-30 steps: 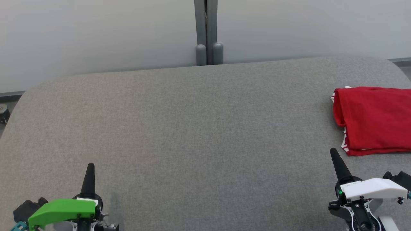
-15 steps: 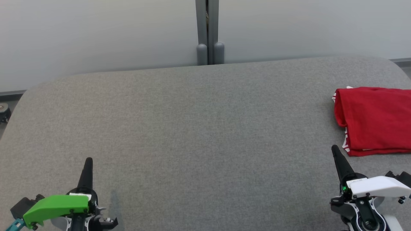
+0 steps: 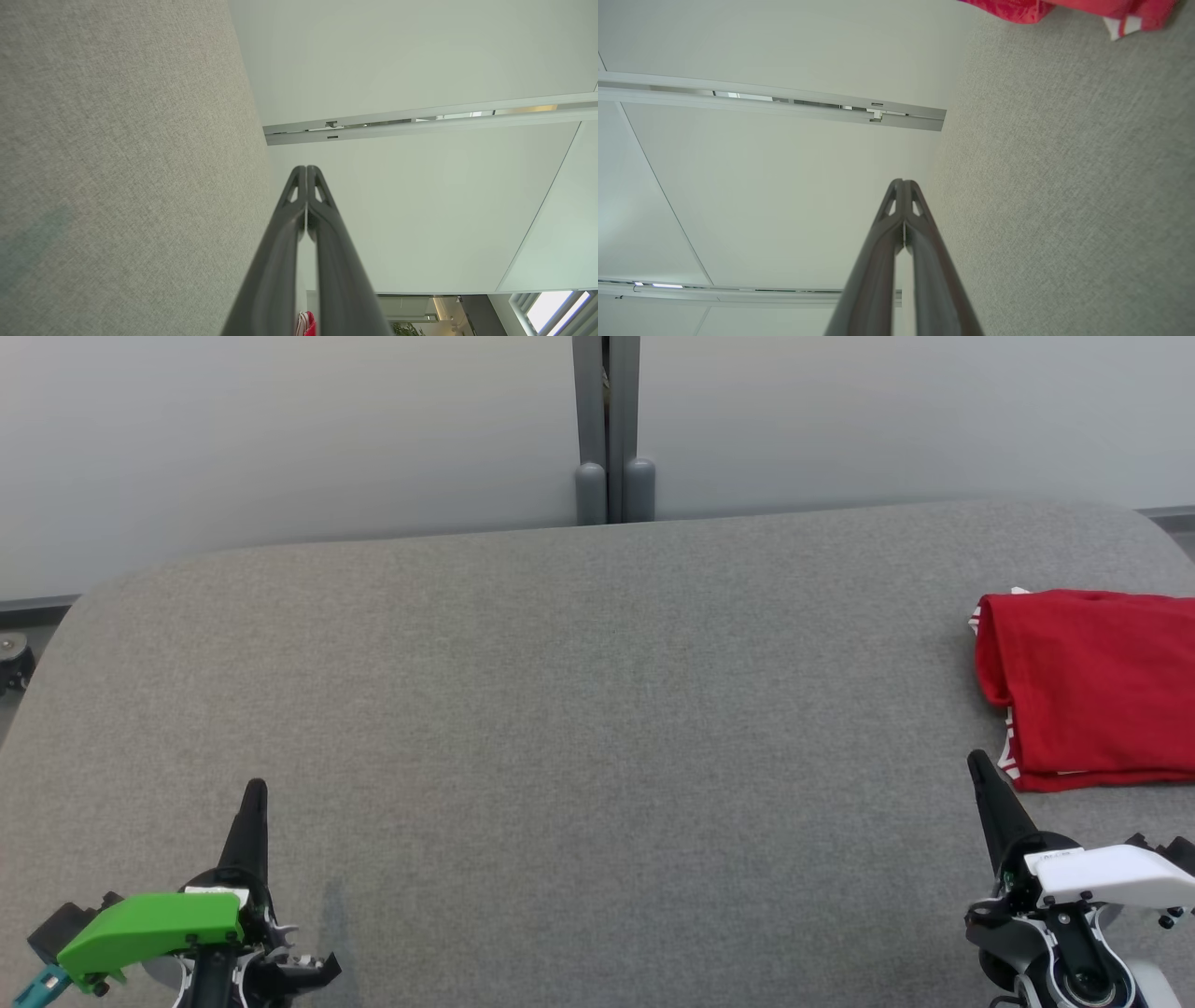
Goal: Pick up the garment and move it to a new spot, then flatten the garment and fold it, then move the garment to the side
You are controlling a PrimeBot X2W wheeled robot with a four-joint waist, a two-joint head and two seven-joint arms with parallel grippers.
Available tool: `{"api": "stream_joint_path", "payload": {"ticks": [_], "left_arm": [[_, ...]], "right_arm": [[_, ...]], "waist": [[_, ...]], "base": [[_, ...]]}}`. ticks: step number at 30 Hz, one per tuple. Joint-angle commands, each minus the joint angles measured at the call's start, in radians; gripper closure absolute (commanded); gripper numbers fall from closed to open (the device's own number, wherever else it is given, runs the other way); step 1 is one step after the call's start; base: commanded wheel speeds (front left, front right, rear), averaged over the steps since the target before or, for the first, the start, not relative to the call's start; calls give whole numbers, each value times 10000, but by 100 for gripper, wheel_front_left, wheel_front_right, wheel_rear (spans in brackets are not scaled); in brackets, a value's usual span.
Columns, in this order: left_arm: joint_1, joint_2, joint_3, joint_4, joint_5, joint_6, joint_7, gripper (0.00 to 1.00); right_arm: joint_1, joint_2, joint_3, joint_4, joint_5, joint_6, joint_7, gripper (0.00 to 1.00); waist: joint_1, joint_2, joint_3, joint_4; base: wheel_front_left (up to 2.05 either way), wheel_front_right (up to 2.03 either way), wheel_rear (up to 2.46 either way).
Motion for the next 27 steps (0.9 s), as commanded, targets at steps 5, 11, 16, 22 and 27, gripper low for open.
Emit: {"api": "stream_joint_path", "payload": {"ticks": [5, 11, 16, 22, 27], "left_arm": [[-248, 76, 106, -50, -449, -71, 128, 100], [-329, 77, 156, -49, -813, -88, 227, 100], [-360, 80, 195, -48, -1100, -82, 312, 100], [-338, 77, 190, -43, -1062, -81, 314, 100], [-338, 76, 191, -43, -1061, -81, 315, 100]], "right_arm": [[-112, -59, -74, -96, 485, -2, 135, 100], [-129, -62, -118, -115, 882, -1, 251, 100], [-134, -63, -152, -135, 1203, -2, 337, 100], [-119, -62, -147, -127, 1162, -2, 334, 100], [-119, -62, -147, -125, 1162, -2, 334, 100]], "waist": [[0, 0, 5, 17], [0, 0, 10, 35], [0, 0, 14, 51], [0, 0, 14, 52], [0, 0, 14, 52]], "base": [[0, 0, 0], [0, 0, 0], [0, 0, 0], [0, 0, 0], [0, 0, 0]]}}
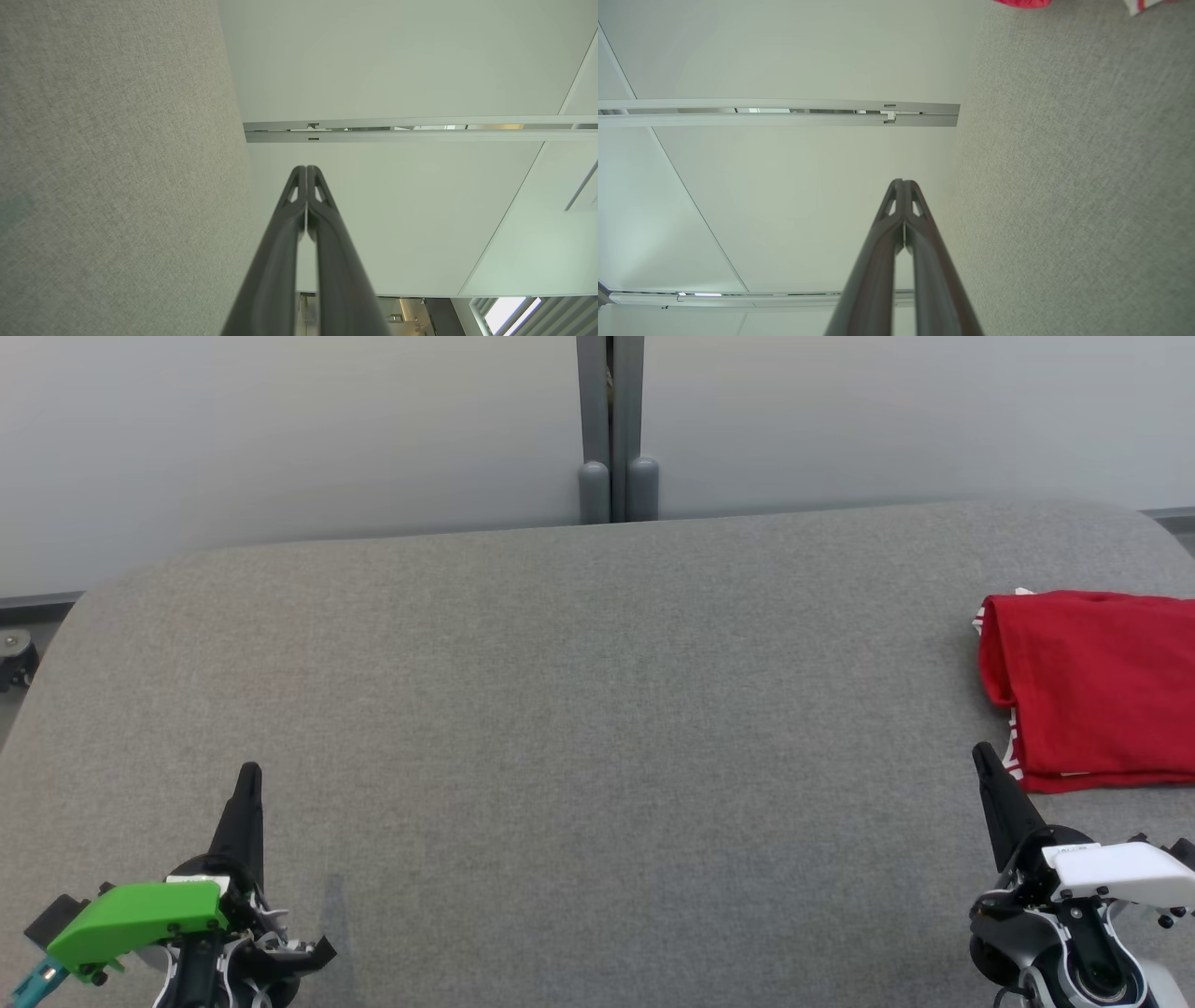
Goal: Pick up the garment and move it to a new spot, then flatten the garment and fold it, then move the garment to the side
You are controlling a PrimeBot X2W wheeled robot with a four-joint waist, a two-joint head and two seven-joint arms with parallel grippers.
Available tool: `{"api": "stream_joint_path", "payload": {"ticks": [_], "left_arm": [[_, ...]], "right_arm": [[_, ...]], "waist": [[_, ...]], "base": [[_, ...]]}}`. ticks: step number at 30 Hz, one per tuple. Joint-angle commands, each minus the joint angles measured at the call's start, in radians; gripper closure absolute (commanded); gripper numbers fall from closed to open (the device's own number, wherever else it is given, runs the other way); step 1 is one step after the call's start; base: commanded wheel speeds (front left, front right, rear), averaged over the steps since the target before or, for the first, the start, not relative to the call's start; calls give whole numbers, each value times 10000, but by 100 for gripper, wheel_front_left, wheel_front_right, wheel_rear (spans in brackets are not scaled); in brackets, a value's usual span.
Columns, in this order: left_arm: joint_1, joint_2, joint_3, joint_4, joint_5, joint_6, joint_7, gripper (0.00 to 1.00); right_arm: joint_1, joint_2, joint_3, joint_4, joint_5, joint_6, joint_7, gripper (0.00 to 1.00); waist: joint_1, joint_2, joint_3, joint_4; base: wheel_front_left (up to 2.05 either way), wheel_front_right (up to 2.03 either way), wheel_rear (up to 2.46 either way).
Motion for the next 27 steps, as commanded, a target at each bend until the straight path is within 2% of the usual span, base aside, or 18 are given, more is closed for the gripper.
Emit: {"api": "stream_joint_path", "payload": {"ticks": [1, 27], "left_arm": [[-112, 70, 32, -30, -18, -37, 22, 100], [-112, 65, 35, -30, -11, -37, 26, 100]], "right_arm": [[-66, -52, -25, -37, 21, 0, 39, 100], [-66, -52, -23, -37, 21, 0, 39, 100]], "waist": [[0, 0, 0, 0], [0, 0, 0, 0]], "base": [[0, 0, 0], [0, 0, 0]]}}
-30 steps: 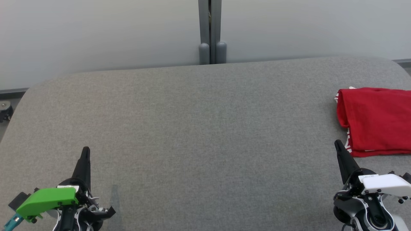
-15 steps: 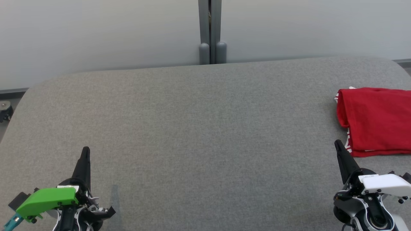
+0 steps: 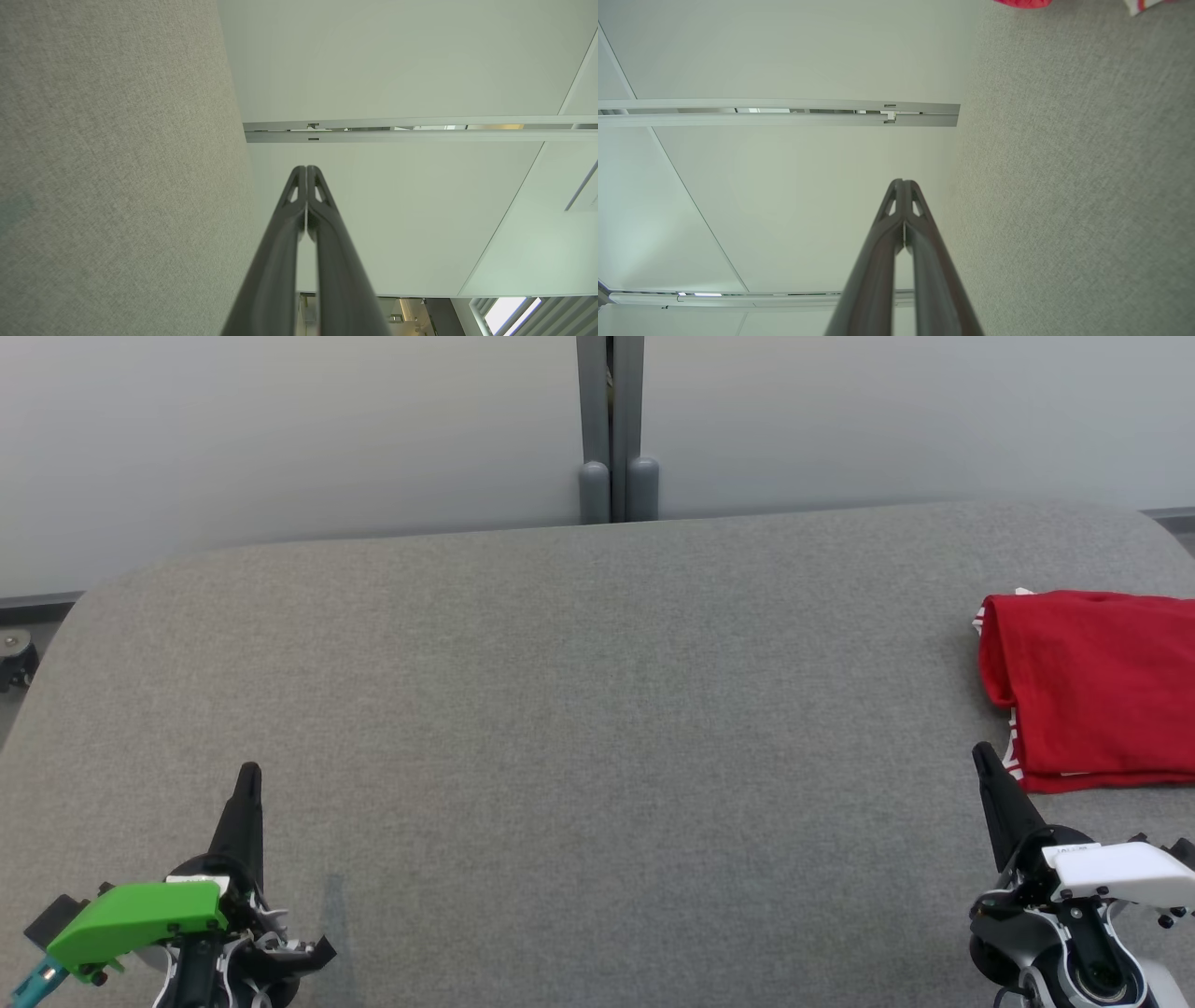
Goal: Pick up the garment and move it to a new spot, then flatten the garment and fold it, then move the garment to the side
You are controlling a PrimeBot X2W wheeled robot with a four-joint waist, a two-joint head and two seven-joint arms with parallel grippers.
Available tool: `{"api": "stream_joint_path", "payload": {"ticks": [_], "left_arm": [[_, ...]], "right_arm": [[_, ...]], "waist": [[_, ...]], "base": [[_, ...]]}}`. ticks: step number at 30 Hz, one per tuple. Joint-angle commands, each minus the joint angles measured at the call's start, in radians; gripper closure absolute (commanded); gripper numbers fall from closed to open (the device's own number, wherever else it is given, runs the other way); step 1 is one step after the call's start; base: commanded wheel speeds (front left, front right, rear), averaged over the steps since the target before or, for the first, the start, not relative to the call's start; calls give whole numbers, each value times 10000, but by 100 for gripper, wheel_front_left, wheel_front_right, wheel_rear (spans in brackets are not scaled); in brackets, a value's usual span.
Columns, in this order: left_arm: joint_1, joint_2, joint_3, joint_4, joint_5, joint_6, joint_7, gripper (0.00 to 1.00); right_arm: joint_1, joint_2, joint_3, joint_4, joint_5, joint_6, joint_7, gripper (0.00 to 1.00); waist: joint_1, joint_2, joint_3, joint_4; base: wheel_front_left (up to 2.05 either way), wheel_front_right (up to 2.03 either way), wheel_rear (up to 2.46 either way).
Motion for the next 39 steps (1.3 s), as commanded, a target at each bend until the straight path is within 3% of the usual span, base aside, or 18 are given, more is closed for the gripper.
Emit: {"api": "stream_joint_path", "payload": {"ticks": [1, 39], "left_arm": [[-113, 65, 29, -30, -11, -37, 24, 100], [-114, 59, 35, -30, -3, -36, 31, 100]], "right_arm": [[-66, -52, -21, -37, 19, 0, 39, 100], [-66, -52, -21, -36, 19, 0, 38, 100]], "waist": [[0, -1, 0, 0], [0, -1, 0, 0]], "base": [[0, 0, 0], [0, 0, 0]]}}
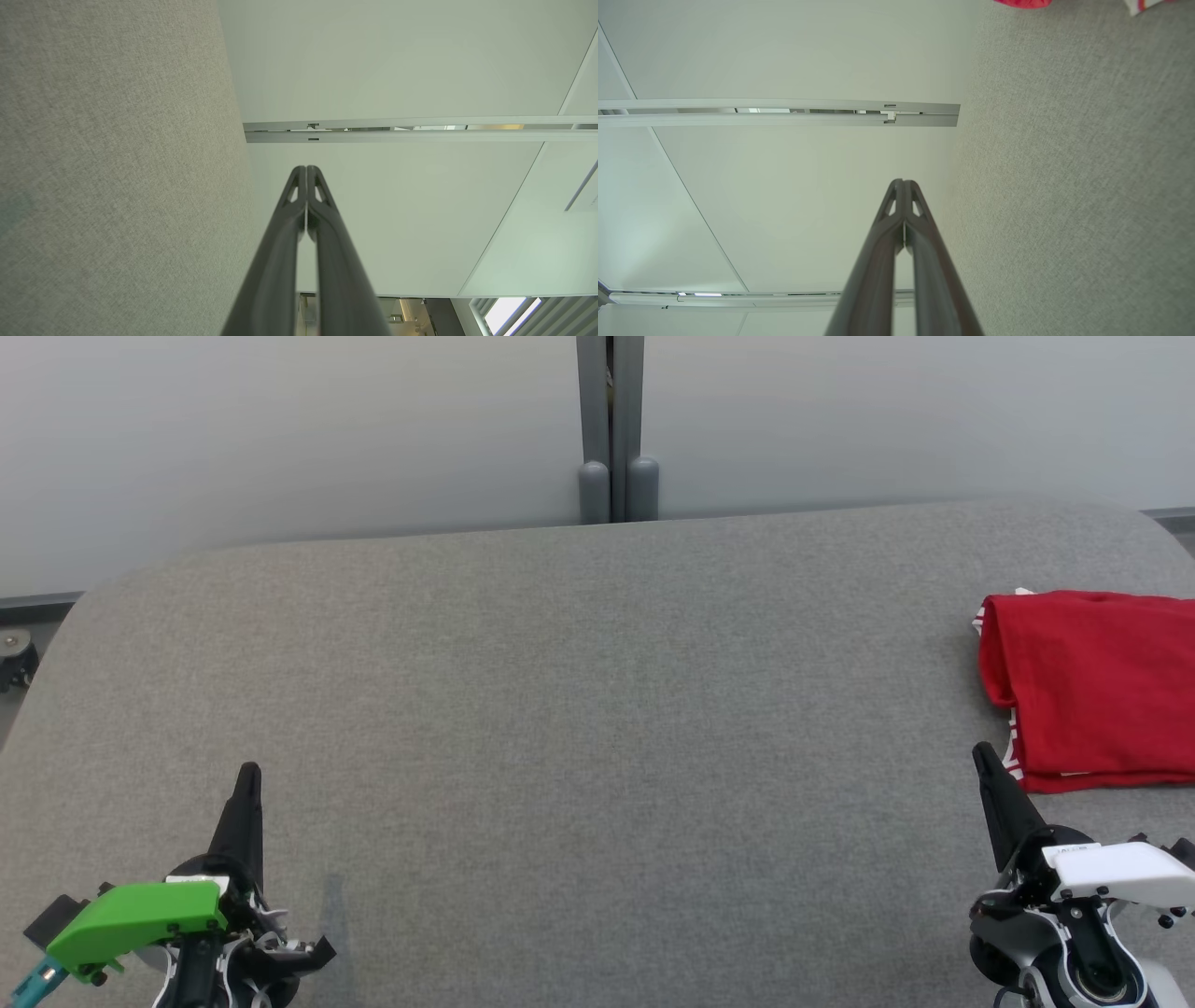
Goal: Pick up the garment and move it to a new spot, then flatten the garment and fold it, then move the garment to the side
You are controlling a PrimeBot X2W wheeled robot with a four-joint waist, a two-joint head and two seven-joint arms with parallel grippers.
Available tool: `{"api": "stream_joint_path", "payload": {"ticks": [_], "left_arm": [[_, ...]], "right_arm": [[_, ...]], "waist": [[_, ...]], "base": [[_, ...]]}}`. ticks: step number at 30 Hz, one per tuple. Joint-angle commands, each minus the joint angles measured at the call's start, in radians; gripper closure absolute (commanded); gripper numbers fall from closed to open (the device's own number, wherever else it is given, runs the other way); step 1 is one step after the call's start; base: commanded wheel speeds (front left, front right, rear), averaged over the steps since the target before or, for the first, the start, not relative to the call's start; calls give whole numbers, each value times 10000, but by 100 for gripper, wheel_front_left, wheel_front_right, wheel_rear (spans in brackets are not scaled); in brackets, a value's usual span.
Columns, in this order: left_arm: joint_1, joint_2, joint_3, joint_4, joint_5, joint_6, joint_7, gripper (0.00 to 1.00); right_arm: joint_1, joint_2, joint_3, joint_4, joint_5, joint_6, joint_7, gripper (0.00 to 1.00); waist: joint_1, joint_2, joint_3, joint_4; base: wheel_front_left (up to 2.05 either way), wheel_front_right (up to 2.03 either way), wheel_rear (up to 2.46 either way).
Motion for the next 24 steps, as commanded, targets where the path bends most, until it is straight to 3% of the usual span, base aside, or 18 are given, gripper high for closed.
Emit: {"api": "stream_joint_path", "payload": {"ticks": [1, 24], "left_arm": [[-114, 59, 31, -30, -3, -36, 31, 100], [-114, 56, 32, -30, -1, -36, 35, 100]], "right_arm": [[-65, -52, -21, -34, 20, 0, 38, 100], [-65, -53, -21, -34, 19, 0, 38, 100]], "waist": [[0, 0, 0, 0], [0, 0, 0, 0]], "base": [[0, 0, 0], [0, 0, 0]]}}
